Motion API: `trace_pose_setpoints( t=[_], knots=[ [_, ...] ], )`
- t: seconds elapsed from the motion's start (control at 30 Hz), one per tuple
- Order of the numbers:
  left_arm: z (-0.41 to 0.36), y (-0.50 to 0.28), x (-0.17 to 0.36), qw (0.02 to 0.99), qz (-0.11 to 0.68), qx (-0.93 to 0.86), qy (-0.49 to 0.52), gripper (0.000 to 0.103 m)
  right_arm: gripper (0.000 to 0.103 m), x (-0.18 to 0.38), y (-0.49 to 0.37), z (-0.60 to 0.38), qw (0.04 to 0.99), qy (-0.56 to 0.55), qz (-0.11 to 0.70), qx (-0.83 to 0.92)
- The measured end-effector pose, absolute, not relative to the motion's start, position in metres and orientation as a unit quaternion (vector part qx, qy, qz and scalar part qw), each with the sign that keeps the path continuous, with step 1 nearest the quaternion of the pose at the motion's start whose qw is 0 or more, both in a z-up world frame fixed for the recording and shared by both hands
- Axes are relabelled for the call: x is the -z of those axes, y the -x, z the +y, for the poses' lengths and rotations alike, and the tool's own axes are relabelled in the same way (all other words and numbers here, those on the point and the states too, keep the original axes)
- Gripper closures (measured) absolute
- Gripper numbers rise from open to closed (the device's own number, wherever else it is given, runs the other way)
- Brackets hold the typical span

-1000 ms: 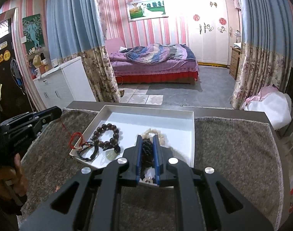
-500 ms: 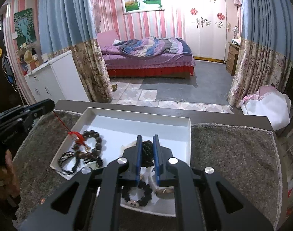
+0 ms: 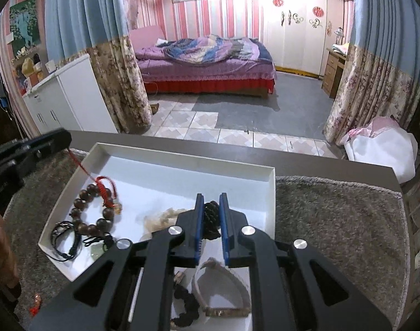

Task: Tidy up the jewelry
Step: 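Open the right tool to drop the stone pendant while the left tool drops the charm in the tray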

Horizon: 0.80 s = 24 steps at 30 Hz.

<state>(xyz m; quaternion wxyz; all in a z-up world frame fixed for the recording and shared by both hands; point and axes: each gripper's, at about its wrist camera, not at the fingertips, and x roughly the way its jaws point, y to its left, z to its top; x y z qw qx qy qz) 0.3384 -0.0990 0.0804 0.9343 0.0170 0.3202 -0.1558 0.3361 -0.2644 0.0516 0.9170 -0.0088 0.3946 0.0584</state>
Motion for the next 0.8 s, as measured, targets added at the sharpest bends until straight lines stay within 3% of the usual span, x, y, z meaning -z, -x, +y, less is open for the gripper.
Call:
trace_pose_setpoints(
  t=[0.63,0.7,0.8],
  knots=[
    [-0.096,-0.400,0.019,0.899,0.425,0.100,-0.018,0.101,0.088,-0.002,-0.386,-0.291,0.887,-0.004,0.462,-0.013],
    [-0.090,-0.402,0.021,0.898,0.430,0.092,-0.004,0.091,0.086,0.003,-0.389,-0.294,0.882,-0.014,0.470,-0.011],
    [-0.085,-0.398,0.012,0.905,0.417,0.090,0.005,0.060,0.065,0.005,-0.384,-0.298,0.885,-0.026,0.464,-0.018]
  ],
)
